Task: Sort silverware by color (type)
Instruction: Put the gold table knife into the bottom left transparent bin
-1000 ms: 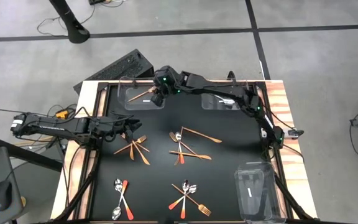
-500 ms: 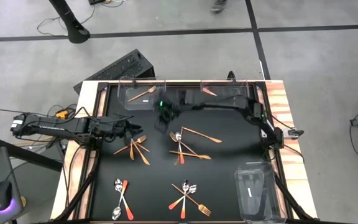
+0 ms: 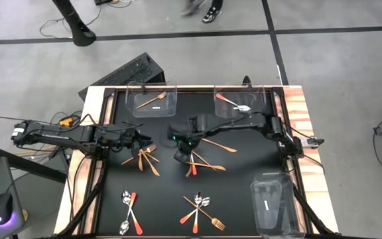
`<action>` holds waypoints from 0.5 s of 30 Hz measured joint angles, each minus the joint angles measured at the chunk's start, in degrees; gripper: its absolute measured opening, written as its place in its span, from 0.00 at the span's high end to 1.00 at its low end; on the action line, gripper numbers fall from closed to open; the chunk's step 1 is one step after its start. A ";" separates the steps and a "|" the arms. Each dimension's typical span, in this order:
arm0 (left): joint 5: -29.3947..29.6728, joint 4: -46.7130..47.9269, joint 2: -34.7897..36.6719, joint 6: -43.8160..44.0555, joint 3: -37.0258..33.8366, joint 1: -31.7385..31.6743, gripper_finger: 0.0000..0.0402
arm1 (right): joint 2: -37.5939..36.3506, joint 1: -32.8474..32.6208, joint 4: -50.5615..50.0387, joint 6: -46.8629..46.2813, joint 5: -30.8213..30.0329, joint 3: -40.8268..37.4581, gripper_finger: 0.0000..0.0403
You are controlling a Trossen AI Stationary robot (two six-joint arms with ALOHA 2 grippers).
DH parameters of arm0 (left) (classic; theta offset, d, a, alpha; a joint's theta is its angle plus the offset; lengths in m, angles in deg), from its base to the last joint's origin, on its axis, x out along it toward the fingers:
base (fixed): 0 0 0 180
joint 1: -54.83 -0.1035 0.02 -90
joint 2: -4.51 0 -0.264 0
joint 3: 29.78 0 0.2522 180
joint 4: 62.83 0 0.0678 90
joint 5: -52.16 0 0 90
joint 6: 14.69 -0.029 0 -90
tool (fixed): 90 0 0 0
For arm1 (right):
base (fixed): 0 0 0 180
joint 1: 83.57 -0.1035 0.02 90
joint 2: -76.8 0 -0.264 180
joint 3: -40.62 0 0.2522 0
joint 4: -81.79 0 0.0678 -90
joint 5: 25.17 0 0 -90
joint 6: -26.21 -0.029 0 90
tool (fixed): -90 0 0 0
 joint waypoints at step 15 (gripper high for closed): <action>0.75 -0.37 0.00 -0.31 0.00 -0.02 0.71 | 0.14 -7.79 -2.03 -5.50 2.30 -13.09 0.70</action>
